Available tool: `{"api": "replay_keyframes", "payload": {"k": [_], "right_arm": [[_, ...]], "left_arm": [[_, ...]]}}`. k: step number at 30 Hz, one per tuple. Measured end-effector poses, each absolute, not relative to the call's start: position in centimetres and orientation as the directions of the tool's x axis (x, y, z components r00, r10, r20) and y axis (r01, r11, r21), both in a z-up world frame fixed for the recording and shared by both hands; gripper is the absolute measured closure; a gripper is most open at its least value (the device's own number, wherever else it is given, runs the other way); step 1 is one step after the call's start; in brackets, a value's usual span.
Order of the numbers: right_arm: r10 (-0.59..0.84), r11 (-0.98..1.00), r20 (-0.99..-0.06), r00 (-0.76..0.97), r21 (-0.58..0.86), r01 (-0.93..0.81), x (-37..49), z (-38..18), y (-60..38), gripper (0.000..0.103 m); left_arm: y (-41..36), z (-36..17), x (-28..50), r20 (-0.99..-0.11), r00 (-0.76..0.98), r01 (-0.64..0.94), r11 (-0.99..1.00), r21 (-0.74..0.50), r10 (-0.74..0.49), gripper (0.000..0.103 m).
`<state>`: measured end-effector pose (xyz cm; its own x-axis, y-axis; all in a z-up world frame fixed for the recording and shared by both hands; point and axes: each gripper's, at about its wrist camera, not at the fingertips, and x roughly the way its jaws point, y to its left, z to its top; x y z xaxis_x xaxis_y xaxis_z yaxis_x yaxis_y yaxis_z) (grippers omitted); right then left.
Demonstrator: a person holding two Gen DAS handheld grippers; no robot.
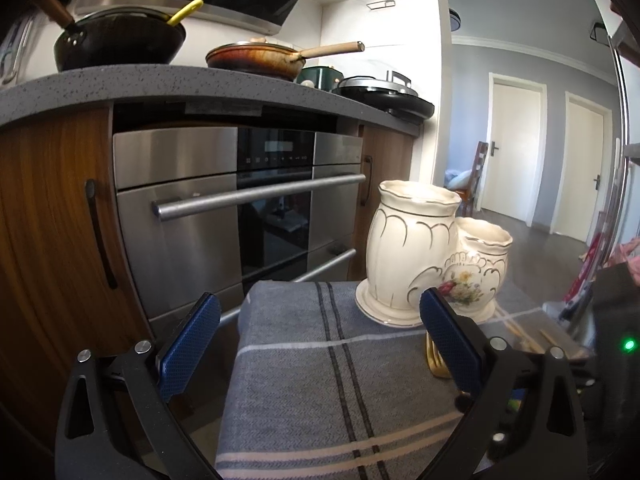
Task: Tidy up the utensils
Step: 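Lower the right tool and grasp the gold fork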
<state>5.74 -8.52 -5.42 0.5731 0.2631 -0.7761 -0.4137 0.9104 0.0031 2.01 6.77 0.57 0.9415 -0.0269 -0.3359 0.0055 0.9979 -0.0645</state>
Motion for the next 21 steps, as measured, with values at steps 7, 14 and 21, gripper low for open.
{"api": "replay_keyframes", "payload": {"k": [7, 14, 21], "right_arm": [[0.182, 0.917, -0.803, 0.567, -0.070, -0.393, 6.5, -6.5, -7.2, 0.084], [0.247, 0.927, -0.793, 0.556, 0.025, -0.375, 7.0, -6.4, -8.1, 0.095], [0.368, 0.911, -0.675, 0.640, 0.123, -0.394, 4.5, -3.1, -10.6, 0.096]], "left_arm": [[6.9, 0.7, 2.0, -0.331, 0.943, 0.004, 0.998, -0.065, -0.025, 0.004], [6.8, 0.6, 2.0, -0.330, 0.944, 0.003, 0.998, -0.058, -0.022, 0.004], [6.3, 0.4, 2.0, -0.331, 0.943, 0.005, 0.999, -0.035, -0.017, 0.004]]}}
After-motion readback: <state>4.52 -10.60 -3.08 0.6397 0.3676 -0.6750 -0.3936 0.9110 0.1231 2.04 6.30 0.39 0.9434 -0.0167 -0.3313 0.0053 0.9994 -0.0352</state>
